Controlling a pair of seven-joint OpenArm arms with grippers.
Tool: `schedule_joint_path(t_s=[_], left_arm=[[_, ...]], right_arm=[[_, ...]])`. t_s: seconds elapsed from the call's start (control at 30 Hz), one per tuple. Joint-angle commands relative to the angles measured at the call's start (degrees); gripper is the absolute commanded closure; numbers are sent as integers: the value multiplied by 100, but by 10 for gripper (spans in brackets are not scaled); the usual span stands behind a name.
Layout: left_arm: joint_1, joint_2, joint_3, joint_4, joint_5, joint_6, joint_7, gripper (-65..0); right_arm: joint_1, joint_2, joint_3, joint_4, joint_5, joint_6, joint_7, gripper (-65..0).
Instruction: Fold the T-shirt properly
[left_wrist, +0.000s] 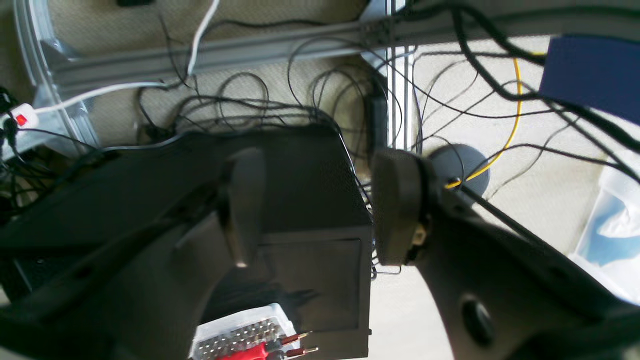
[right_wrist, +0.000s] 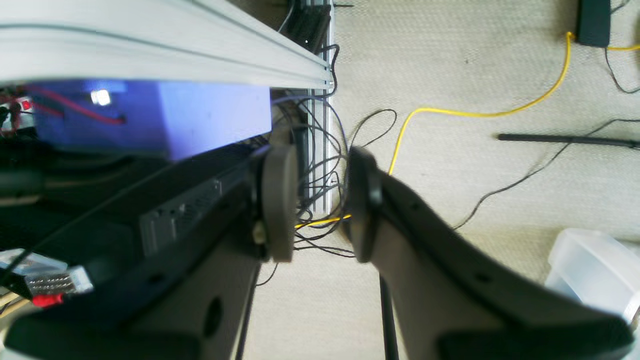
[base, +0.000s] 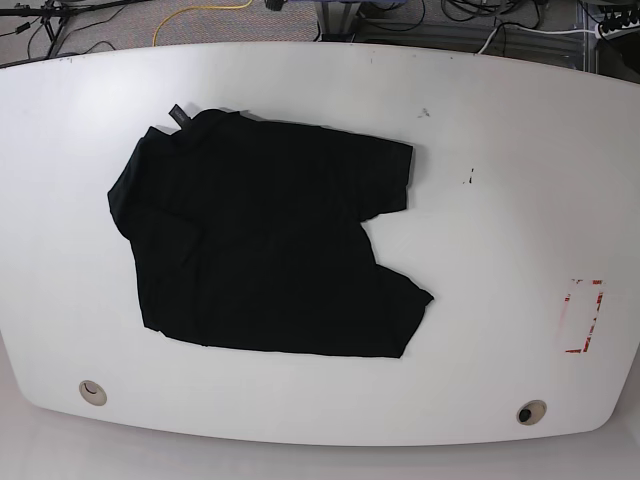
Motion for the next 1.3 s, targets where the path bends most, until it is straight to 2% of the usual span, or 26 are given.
schedule_joint_path(t_s=[0.0, 0.63, 1.27], left_arm=[[172, -18, -29, 248, -45, -60, -48, -308], [1012, -3, -445, 1698, -133, -21, 39, -309], [1710, -27, -1051, 2917, -461, -243, 102, -309]], right_arm=[[-155, 14, -6, 172, 44, 40, 3, -160], [-846, 98, 24, 1424, 73, 27, 54, -157], [-1424, 98, 62, 2480, 67, 30, 31, -155]])
